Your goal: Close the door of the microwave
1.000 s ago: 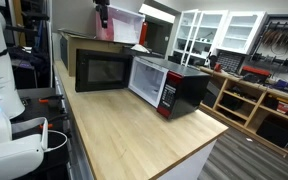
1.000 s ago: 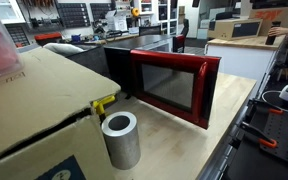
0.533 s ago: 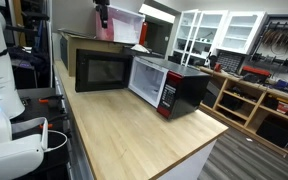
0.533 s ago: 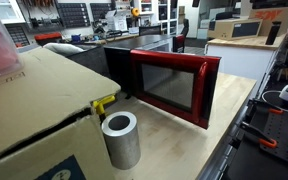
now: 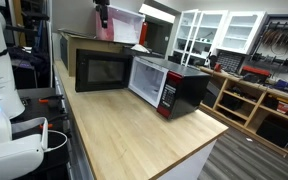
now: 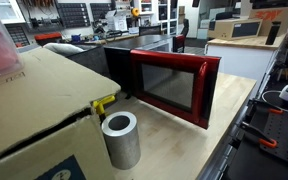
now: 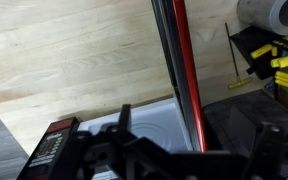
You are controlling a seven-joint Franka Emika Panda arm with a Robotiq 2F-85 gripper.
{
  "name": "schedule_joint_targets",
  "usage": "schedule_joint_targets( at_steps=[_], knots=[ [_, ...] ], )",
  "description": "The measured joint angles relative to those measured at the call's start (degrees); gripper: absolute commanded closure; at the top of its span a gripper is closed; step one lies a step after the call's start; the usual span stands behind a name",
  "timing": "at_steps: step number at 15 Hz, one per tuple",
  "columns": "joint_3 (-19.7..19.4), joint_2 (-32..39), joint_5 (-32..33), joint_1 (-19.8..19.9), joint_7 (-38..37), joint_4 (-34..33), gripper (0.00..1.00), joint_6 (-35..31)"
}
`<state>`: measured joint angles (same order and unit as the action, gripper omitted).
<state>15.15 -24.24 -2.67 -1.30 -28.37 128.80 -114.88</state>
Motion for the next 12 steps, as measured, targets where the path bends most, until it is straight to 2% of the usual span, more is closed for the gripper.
schedule_joint_targets(
  at_steps=[3, 5, 9, 12],
  knots=[
    [0.34, 0.02, 0.00, -0.66, -0.30, 0.12, 0.00, 0.00],
    [2.88, -0.04, -0.05, -2.63, -4.77, 0.49, 0.00, -0.24],
    [11.88, -0.27, -1.30, -8.20, -21.74, 1.02, 0.00, -1.91],
    [16.96, -0.35, -1.91, -11.87, -34.70, 1.46, 0.00, -2.53]
  ],
)
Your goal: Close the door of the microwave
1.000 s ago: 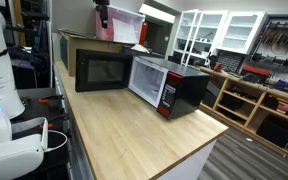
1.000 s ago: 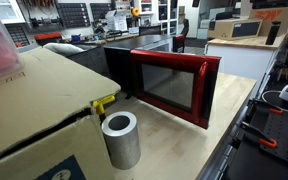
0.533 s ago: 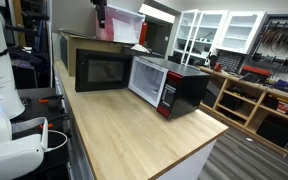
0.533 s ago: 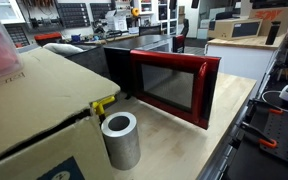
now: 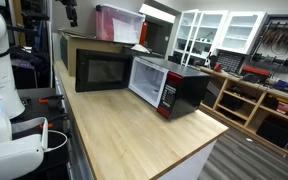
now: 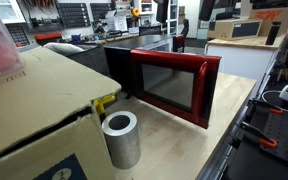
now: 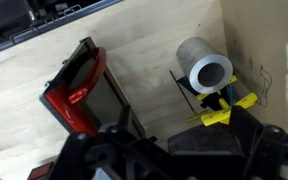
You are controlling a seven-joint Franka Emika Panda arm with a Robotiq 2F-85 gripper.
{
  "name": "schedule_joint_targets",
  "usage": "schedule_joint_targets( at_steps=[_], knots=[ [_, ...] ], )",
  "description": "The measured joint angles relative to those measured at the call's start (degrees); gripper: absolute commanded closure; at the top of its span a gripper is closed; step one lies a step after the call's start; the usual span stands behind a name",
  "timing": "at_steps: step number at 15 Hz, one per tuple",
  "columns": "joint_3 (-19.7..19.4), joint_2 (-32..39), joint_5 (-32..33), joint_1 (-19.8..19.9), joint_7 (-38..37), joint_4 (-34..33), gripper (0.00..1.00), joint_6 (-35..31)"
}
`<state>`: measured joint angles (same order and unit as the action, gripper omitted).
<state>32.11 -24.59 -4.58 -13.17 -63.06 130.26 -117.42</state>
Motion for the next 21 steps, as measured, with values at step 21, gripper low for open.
schedule_joint_targets(
  at_steps=[21],
  knots=[
    [8.09, 10.37, 19.02, 10.32, -56.48, 8.49, 0.00, -4.82]
  ],
)
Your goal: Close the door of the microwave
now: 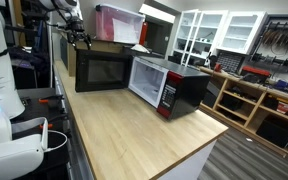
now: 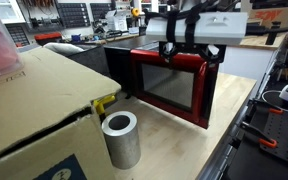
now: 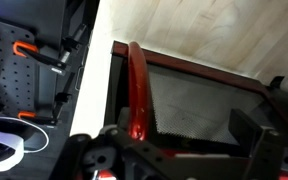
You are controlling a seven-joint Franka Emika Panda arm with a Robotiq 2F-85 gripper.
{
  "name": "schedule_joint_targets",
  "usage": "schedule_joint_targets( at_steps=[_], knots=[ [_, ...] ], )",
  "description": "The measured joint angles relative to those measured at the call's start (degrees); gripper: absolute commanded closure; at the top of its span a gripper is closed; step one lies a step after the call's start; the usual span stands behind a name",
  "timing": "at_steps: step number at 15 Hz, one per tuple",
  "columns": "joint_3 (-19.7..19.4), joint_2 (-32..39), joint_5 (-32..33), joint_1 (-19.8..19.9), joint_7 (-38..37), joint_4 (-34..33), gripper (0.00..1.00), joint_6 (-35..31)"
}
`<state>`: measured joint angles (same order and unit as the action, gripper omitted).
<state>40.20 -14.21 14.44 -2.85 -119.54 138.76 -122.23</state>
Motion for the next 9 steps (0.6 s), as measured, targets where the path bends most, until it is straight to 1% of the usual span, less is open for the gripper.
schedule_joint_targets(
  at_steps=[4, 9],
  knots=[
    [-4.76, 3.40, -0.02, -0.70, -2.85, -0.29, 0.00, 0.07],
    [-11.35, 4.56, -0.03, -3.48, -6.27, -0.51, 0.00, 1.26]
  ],
)
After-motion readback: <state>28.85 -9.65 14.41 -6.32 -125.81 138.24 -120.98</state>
